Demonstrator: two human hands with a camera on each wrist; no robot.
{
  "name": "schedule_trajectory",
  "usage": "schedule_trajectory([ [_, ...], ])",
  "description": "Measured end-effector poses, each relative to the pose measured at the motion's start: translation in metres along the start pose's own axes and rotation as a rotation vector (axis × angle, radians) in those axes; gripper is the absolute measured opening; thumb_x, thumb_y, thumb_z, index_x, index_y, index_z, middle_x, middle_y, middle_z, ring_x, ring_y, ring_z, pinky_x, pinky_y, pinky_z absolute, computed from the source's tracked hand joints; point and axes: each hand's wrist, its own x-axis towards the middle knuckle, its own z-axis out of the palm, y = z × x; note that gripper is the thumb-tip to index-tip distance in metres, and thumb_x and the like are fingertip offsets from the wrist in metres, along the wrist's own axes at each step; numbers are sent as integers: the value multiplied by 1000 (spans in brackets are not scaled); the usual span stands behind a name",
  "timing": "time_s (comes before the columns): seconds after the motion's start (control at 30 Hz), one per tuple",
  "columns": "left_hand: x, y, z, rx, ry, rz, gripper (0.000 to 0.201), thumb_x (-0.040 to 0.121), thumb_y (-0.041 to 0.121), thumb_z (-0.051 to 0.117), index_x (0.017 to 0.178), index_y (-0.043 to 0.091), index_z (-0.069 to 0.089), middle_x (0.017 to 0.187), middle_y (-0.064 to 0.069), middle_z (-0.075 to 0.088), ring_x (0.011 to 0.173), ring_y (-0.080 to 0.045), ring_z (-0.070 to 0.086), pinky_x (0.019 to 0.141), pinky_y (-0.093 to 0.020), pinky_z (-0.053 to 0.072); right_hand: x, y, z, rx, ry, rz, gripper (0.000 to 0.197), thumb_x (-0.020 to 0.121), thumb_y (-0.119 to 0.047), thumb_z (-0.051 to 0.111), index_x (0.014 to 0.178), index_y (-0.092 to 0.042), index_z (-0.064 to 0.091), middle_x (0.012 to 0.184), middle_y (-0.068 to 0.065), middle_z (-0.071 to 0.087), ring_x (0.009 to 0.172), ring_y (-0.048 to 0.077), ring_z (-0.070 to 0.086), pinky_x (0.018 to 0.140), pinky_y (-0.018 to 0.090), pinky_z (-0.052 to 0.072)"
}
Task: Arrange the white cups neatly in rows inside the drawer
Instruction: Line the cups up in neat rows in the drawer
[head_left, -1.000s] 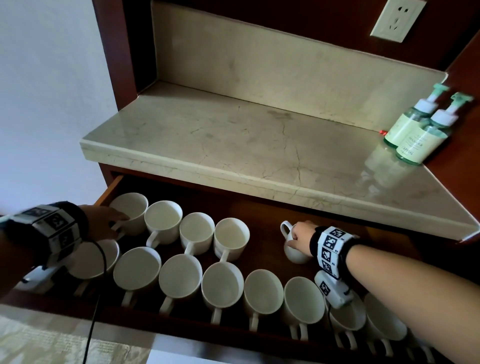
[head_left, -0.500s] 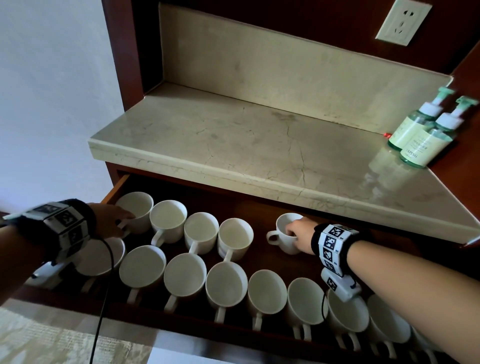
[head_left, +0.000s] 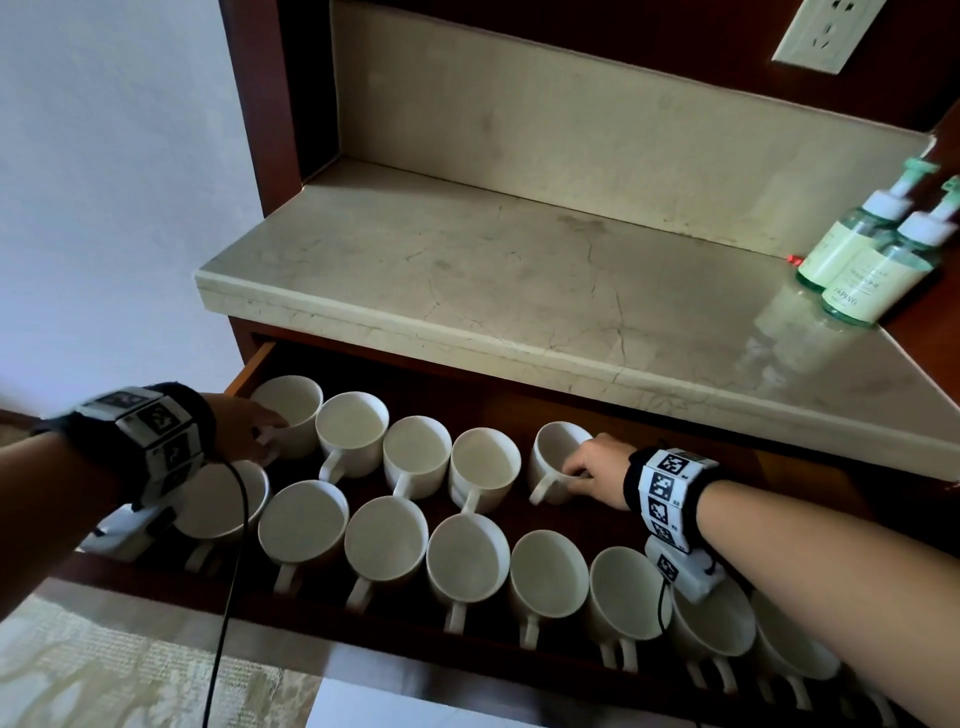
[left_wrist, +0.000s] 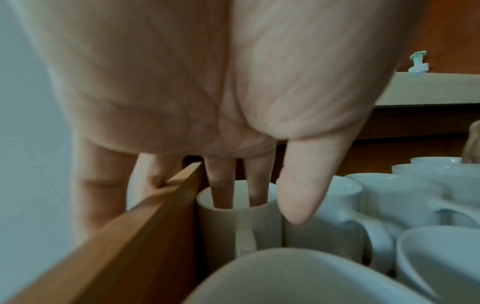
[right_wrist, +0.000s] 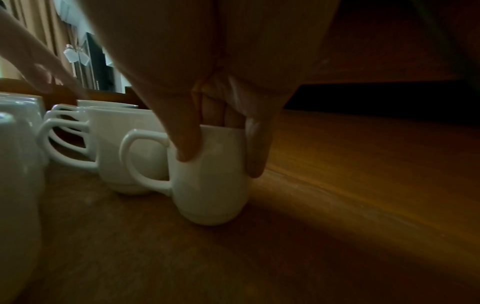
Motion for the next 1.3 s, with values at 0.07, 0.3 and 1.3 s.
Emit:
schedule_trajectory([
  [0.07,-1,3,-3,26,-9,-15,61,91,37,56,145,24,32,147,0,42,134,-15,41,110,-24,30,2,-3,2,-11,-1,-21,14,92,-25,57,81,-19,62,73,-2,53,79,20,53,68,27,42],
  [0.3,-11,23,-15,183,33,-47,49,96,38,43,144,35,32,151,6,37,141,-18,30,114,-25,19,1,-1,5,-58,-31,-120,9,88,-19,61,95,-17,67,81,0,57,81,19,58,69,27,45],
  [1.3,-20,74,-27,137,102,145,49,95,34,48,141,25,37,141,0,46,127,-16,47,104,-24,33,-24,-14,-18,-24,-5,-136,36,81,-15,65,116,-23,63,121,-2,61,111,17,56,81,23,42],
])
